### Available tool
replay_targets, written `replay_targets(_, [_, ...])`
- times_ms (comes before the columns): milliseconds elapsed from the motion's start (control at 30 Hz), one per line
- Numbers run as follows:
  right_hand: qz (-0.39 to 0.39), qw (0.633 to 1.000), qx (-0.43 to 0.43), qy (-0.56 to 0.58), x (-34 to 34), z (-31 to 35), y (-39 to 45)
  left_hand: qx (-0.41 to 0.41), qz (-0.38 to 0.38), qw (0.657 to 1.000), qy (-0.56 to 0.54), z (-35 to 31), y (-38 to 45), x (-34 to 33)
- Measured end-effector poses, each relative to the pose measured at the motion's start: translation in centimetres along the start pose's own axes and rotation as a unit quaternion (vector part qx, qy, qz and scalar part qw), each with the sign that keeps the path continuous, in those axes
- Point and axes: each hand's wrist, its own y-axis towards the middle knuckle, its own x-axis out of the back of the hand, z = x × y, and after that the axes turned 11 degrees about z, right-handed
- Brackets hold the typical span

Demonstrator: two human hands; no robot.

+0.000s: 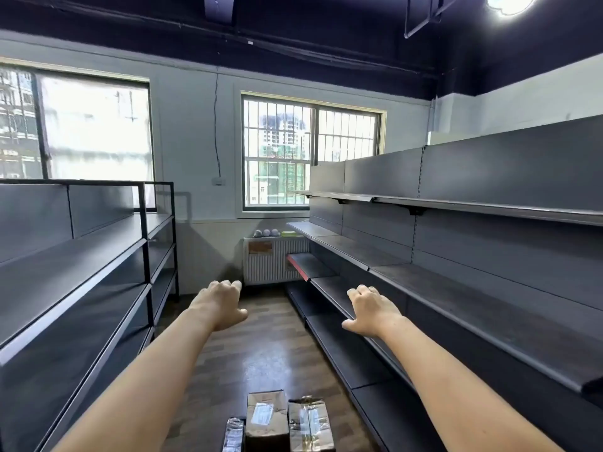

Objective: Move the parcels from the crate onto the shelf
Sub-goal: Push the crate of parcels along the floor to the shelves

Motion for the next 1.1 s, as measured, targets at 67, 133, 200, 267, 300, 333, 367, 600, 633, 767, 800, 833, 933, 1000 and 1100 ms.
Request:
replay_targets(67, [-0.005,1.0,-0.005,0.008,-0.1,-0.1,1.5,-0.001,-0.003,1.0,-0.006,0.3,1.5,-0.1])
replay_targets(133, [-0.007,1.0,-0.009,0.01,-0.2,-0.2,3.2,-0.003,-0.007,1.0,-0.009,0.7,3.4,-0.1])
replay_targets(200, [-0.001,1.0,-0.014,0.015,-0.2,0.0,5.1,-0.005,-0.001,1.0,-0.013,1.1,5.4,-0.1])
replay_targets(267, [-0.001,1.0,-0.017,0.01,-0.1,0.3,7.3,-0.007,-0.002,1.0,-0.016,1.9,7.5,0.0])
replay_targets(300, [0.001,1.0,-0.019,0.01,-0.1,0.3,7.9,-0.007,-0.001,1.0,-0.016,2.1,8.2,0.0])
replay_targets(333, [0.002,1.0,-0.02,0.012,-0.1,0.4,8.9,-0.009,-0.001,1.0,-0.02,2.6,9.1,0.0])
replay_targets(367, [0.003,1.0,-0.02,0.013,-0.2,0.7,10.0,-0.011,-0.002,1.0,-0.022,3.2,10.2,-0.1])
replay_targets(600, [0.008,0.999,-0.033,0.016,-0.3,2.1,16.2,-0.015,0.018,0.999,-0.04,6.4,16.5,-0.3])
replay_targets(633, [0.011,0.999,-0.033,0.017,-0.4,2.2,17.0,-0.016,0.018,0.999,-0.044,6.6,17.3,-0.5])
replay_targets(767, [0.025,0.999,-0.036,0.018,-1.3,2.1,19.5,-0.021,0.026,0.998,-0.052,7.0,19.9,-1.5])
replay_targets(800, [0.028,0.999,-0.037,0.017,-1.6,1.9,20.1,-0.022,0.032,0.998,-0.053,6.9,20.5,-1.7])
replay_targets(833, [0.03,0.999,-0.036,0.014,-1.9,1.7,20.8,-0.022,0.036,0.998,-0.053,6.9,21.1,-2.0])
replay_targets(933, [0.035,0.999,-0.031,0.005,-2.9,1.1,23.0,-0.018,0.042,0.998,-0.042,7.0,23.4,-2.6])
replay_targets(1000, [0.036,0.999,-0.026,-0.003,-3.6,0.5,24.7,-0.013,0.045,0.998,-0.033,7.0,25.0,-3.2])
replay_targets(1100, [0.04,0.999,-0.019,-0.008,-4.8,-0.8,27.3,-0.006,0.057,0.998,-0.022,6.4,27.8,-4.2])
